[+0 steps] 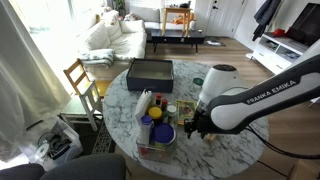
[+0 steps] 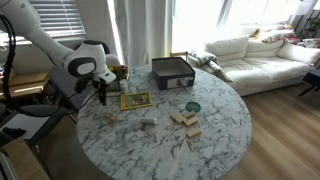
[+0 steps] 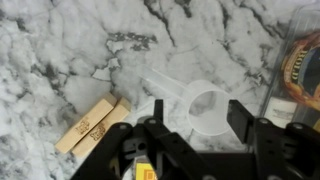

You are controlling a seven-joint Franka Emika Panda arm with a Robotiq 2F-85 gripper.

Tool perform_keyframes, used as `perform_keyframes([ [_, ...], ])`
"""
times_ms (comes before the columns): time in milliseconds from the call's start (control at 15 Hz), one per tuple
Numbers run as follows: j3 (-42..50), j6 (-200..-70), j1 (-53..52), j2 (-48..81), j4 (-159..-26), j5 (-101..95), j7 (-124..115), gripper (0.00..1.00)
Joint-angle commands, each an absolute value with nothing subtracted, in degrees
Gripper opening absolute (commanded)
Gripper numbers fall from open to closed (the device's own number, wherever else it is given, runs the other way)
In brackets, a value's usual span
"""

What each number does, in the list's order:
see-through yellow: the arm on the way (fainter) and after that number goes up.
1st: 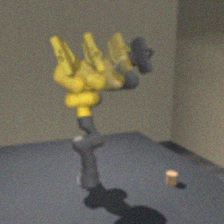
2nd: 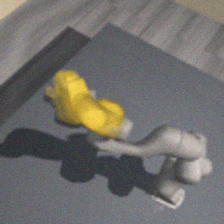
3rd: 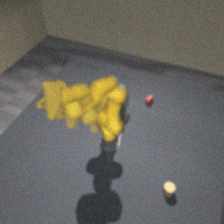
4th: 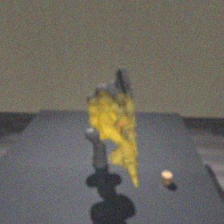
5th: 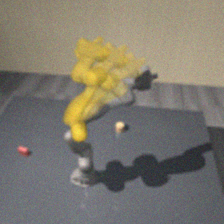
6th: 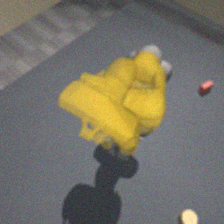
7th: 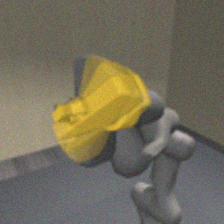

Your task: Pick up the two wooden blocks from the clear measuring cup and put them on the table, pick up the clear measuring cup and put it on the two wooden blocks to the right

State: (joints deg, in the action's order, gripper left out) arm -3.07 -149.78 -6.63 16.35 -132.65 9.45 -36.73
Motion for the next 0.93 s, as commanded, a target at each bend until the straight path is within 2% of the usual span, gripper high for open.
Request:
perform_keyframes([
  [0,-2.6,-152.8,-7.6,17.4,-133.3,10.2,-36.2,0.37],
  [200,-2.4,-153.8,-7.7,17.8,-133.4,10.2,-36.2,0.11],
  [333,-1.9,-153.5,-7.8,17.6,-133.4,9.7,-36.8,0.0],
  [867,1.6,-147.4,-6.4,11.8,-134.2,9.1,-38.6,0.01],
])
